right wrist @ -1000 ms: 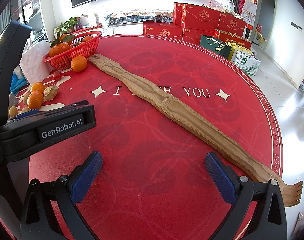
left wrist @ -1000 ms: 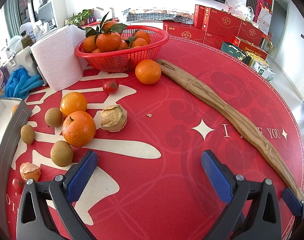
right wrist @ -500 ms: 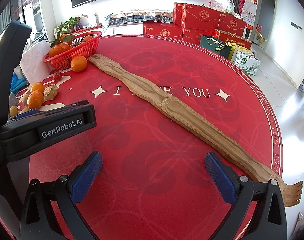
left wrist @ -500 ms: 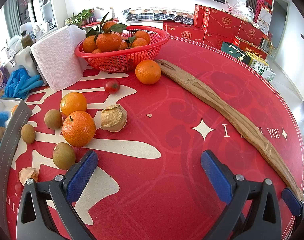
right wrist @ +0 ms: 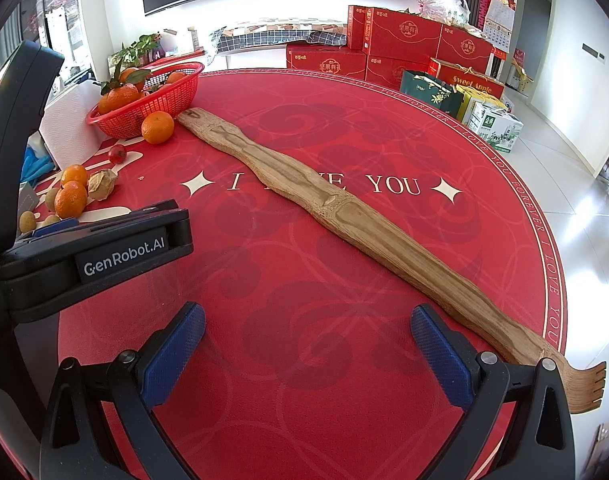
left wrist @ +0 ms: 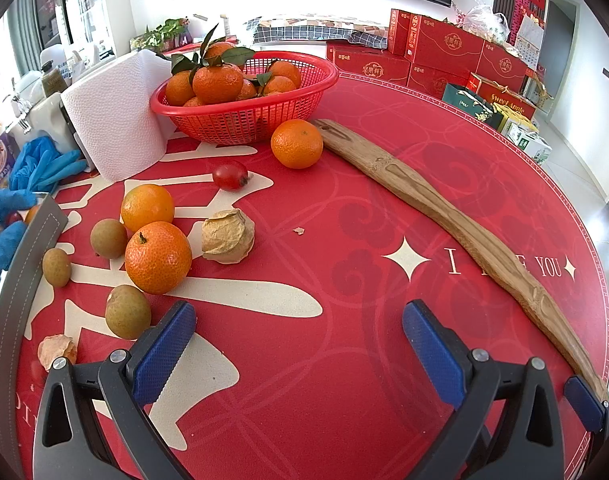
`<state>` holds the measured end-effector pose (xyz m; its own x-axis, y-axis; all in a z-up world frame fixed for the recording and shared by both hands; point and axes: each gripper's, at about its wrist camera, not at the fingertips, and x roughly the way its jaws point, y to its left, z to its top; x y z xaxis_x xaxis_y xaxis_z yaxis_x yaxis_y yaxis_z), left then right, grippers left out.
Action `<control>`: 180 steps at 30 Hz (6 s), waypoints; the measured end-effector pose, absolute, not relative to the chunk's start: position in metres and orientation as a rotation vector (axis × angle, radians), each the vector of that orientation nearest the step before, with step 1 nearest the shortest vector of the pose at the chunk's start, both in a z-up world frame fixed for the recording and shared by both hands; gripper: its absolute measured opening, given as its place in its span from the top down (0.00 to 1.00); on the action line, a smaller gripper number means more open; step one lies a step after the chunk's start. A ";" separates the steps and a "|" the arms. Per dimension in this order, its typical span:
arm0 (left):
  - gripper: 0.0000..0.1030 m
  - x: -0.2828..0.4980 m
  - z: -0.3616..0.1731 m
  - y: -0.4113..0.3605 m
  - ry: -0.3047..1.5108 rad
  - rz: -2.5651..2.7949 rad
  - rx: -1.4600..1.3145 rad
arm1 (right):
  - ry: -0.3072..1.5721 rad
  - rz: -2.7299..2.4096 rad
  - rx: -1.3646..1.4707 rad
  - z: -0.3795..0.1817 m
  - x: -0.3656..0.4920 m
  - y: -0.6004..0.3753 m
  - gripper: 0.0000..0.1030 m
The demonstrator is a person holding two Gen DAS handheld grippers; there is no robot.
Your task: Organize fruits
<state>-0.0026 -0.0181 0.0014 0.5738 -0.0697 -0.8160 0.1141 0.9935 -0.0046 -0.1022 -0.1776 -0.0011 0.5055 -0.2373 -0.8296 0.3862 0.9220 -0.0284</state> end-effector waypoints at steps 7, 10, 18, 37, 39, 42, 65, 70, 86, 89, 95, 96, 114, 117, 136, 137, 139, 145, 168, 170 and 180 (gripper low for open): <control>0.00 -0.003 0.001 -0.018 0.954 -0.108 0.050 | 0.971 -0.378 0.168 -0.001 -0.102 -0.178 0.00; 0.00 -0.003 0.001 -0.018 0.954 -0.108 0.050 | 0.971 -0.378 0.168 -0.001 -0.102 -0.178 0.00; 0.00 -0.003 0.001 -0.018 0.954 -0.108 0.050 | 0.971 -0.378 0.168 -0.001 -0.102 -0.178 0.00; 0.00 -0.003 0.001 -0.018 0.954 -0.108 0.050 | 0.971 -0.379 0.168 -0.001 -0.102 -0.178 0.00; 0.00 -0.002 0.001 -0.018 0.954 -0.108 0.050 | 0.971 -0.379 0.168 -0.001 -0.102 -0.178 0.00; 0.00 -0.003 0.001 -0.018 0.954 -0.108 0.050 | 0.971 -0.378 0.168 -0.001 -0.102 -0.178 0.00; 0.00 -0.004 0.002 -0.018 0.961 -0.121 0.059 | 0.971 -0.380 0.168 -0.001 -0.102 -0.178 0.00; 0.00 -0.038 0.032 0.011 0.879 -0.150 0.097 | 0.971 -0.379 0.168 0.000 -0.103 -0.178 0.00; 0.00 -0.055 0.001 0.130 0.947 -0.094 0.068 | 0.979 -0.381 0.170 0.001 -0.103 -0.178 0.00; 0.00 -0.051 -0.001 0.134 0.954 -0.120 0.054 | 1.000 -0.305 0.173 0.002 -0.090 -0.166 0.00; 0.01 -0.049 0.000 0.134 0.953 -0.130 0.060 | 0.986 -0.037 0.169 0.014 -0.040 -0.113 0.00; 0.02 -0.050 0.000 0.133 0.951 -0.132 0.061 | 0.979 -0.007 0.151 0.016 -0.031 -0.102 0.00; 0.77 -0.084 0.022 0.151 0.889 -0.194 0.007 | 0.986 0.138 0.189 0.005 -0.003 -0.074 0.92; 0.77 -0.096 0.034 0.160 0.864 -0.202 -0.013 | 0.969 0.147 0.198 0.010 -0.009 -0.080 0.92; 0.77 -0.105 0.048 0.308 0.808 0.134 -0.075 | 0.944 0.452 0.119 0.050 0.003 0.063 0.92; 0.77 -0.104 0.044 0.312 0.815 0.142 -0.080 | 0.947 0.472 0.117 0.050 0.006 0.075 0.92; 0.77 -0.103 0.032 0.323 0.844 0.162 -0.110 | 0.954 0.502 0.098 0.049 0.012 0.099 0.92; 0.76 -0.116 0.015 0.327 0.847 0.200 -0.134 | 1.005 0.523 -0.005 0.029 0.022 0.144 0.92; 0.19 -0.123 0.041 0.149 0.779 -0.166 0.170 | 0.985 -0.009 0.077 0.032 -0.025 -0.034 0.00; 0.19 -0.116 0.029 0.138 0.808 -0.186 0.186 | 1.011 -0.066 0.072 0.022 -0.036 -0.058 0.00; 0.14 -0.065 0.012 0.164 0.931 -0.112 0.050 | 1.006 -0.168 0.072 -0.002 -0.050 -0.091 0.00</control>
<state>-0.0649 0.1643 0.0123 0.5920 -0.0742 -0.8025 0.1174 0.9931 -0.0053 -0.0498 -0.0907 -0.0016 0.5239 -0.1068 -0.8450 0.1735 0.9847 -0.0168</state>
